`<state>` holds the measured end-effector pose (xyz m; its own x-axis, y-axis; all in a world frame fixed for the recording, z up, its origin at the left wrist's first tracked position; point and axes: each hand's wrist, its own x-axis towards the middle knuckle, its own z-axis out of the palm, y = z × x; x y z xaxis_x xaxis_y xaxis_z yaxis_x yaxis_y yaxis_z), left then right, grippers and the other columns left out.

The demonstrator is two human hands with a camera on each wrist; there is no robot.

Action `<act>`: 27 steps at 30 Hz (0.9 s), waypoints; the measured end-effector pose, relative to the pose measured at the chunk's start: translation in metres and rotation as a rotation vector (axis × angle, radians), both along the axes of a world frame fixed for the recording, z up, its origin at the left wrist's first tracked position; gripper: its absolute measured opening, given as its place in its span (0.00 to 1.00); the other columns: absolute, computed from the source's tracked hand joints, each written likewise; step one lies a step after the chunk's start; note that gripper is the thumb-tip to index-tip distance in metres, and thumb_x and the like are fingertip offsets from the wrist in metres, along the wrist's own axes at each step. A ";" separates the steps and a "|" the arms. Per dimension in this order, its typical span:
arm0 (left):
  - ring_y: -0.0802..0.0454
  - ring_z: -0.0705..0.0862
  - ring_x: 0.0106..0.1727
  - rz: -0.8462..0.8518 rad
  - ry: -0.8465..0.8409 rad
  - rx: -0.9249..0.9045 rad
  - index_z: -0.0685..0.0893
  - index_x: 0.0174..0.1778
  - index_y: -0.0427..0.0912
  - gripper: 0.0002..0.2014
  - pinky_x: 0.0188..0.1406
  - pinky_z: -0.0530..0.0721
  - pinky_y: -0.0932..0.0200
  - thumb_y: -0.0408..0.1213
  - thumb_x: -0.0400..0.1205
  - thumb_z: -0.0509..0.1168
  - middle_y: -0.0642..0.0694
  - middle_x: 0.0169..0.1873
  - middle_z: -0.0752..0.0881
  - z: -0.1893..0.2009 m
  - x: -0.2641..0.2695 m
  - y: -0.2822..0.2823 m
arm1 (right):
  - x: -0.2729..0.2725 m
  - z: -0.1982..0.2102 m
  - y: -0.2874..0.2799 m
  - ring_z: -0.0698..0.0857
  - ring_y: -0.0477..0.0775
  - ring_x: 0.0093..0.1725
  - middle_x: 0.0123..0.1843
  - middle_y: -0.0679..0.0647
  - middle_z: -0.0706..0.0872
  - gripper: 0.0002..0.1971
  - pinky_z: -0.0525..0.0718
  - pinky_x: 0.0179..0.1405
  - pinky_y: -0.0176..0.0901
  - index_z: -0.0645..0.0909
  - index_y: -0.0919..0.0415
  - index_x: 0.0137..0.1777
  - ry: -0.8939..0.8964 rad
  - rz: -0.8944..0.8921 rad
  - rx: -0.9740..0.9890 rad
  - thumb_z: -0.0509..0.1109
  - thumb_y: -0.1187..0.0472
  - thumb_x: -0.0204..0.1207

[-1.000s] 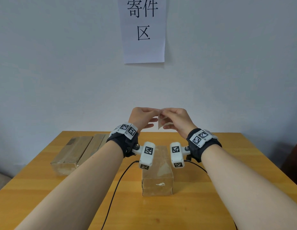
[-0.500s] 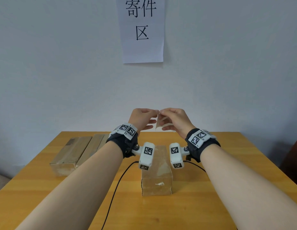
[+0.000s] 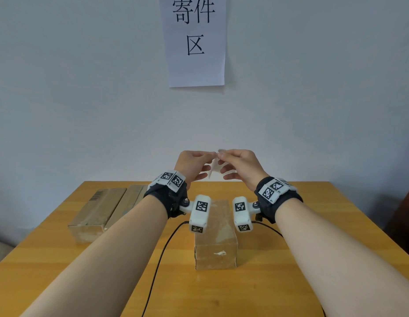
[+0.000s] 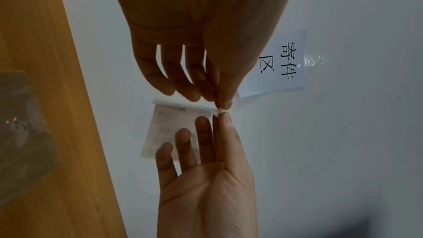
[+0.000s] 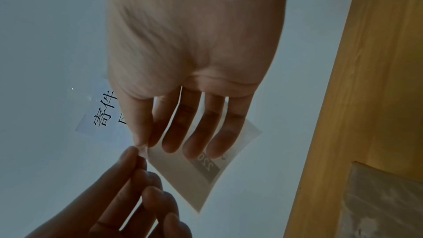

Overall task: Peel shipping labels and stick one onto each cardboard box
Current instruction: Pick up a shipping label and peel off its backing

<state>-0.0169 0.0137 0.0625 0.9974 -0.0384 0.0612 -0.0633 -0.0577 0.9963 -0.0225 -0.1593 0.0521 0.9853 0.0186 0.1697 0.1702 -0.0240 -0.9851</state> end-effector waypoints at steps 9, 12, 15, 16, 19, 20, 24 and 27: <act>0.53 0.89 0.43 0.036 0.014 -0.002 0.91 0.56 0.43 0.11 0.40 0.87 0.59 0.46 0.85 0.72 0.49 0.49 0.90 0.000 0.000 0.001 | 0.001 -0.001 0.000 0.89 0.54 0.40 0.49 0.60 0.93 0.10 0.90 0.38 0.49 0.91 0.60 0.59 0.028 -0.031 0.009 0.75 0.57 0.83; 0.54 0.88 0.43 0.047 0.021 0.003 0.90 0.59 0.42 0.12 0.38 0.87 0.59 0.46 0.86 0.71 0.50 0.48 0.90 -0.001 -0.001 0.002 | 0.002 -0.001 -0.001 0.89 0.55 0.39 0.51 0.62 0.94 0.09 0.90 0.38 0.49 0.91 0.62 0.57 0.033 -0.039 0.013 0.75 0.58 0.83; 0.54 0.87 0.41 0.050 0.028 0.003 0.90 0.57 0.42 0.12 0.37 0.86 0.59 0.46 0.86 0.70 0.50 0.47 0.89 -0.001 -0.001 0.002 | 0.002 -0.001 -0.001 0.89 0.56 0.39 0.48 0.59 0.93 0.09 0.90 0.39 0.51 0.91 0.62 0.56 0.036 -0.040 0.015 0.74 0.59 0.83; 0.54 0.87 0.41 0.050 0.031 0.003 0.90 0.56 0.43 0.11 0.37 0.86 0.59 0.46 0.86 0.70 0.50 0.47 0.89 -0.001 -0.001 0.002 | 0.002 -0.001 -0.001 0.89 0.56 0.39 0.47 0.58 0.93 0.08 0.90 0.39 0.51 0.91 0.63 0.55 0.038 -0.040 0.016 0.74 0.59 0.83; 0.54 0.87 0.41 0.057 0.037 -0.003 0.90 0.56 0.43 0.10 0.37 0.86 0.59 0.46 0.87 0.69 0.50 0.47 0.89 0.000 -0.002 0.001 | 0.002 -0.001 -0.001 0.88 0.56 0.39 0.46 0.58 0.93 0.08 0.91 0.40 0.52 0.91 0.63 0.54 0.041 -0.044 0.022 0.74 0.59 0.83; 0.54 0.87 0.41 0.061 0.040 -0.009 0.90 0.56 0.43 0.10 0.38 0.86 0.59 0.46 0.87 0.69 0.51 0.47 0.89 0.001 -0.002 0.001 | 0.001 -0.001 -0.002 0.88 0.56 0.39 0.46 0.57 0.93 0.09 0.91 0.40 0.52 0.91 0.64 0.55 0.042 -0.046 0.026 0.74 0.59 0.84; 0.54 0.89 0.44 0.076 0.044 -0.013 0.91 0.55 0.43 0.12 0.40 0.86 0.59 0.47 0.87 0.68 0.54 0.47 0.93 0.001 -0.004 0.002 | 0.001 -0.001 -0.003 0.88 0.57 0.39 0.45 0.58 0.92 0.09 0.91 0.38 0.52 0.89 0.64 0.55 0.057 -0.057 0.043 0.72 0.60 0.85; 0.54 0.91 0.46 0.080 0.044 -0.008 0.92 0.52 0.44 0.12 0.42 0.86 0.58 0.47 0.88 0.67 0.54 0.48 0.94 0.002 -0.005 0.002 | 0.001 -0.002 -0.005 0.88 0.58 0.38 0.45 0.60 0.91 0.07 0.91 0.38 0.53 0.88 0.64 0.53 0.070 -0.055 0.075 0.71 0.61 0.85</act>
<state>-0.0222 0.0158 0.0644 0.9990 0.0415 0.0174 -0.0152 -0.0530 0.9985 -0.0219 -0.1642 0.0503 0.9940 -0.0465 0.0991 0.1011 0.0432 -0.9939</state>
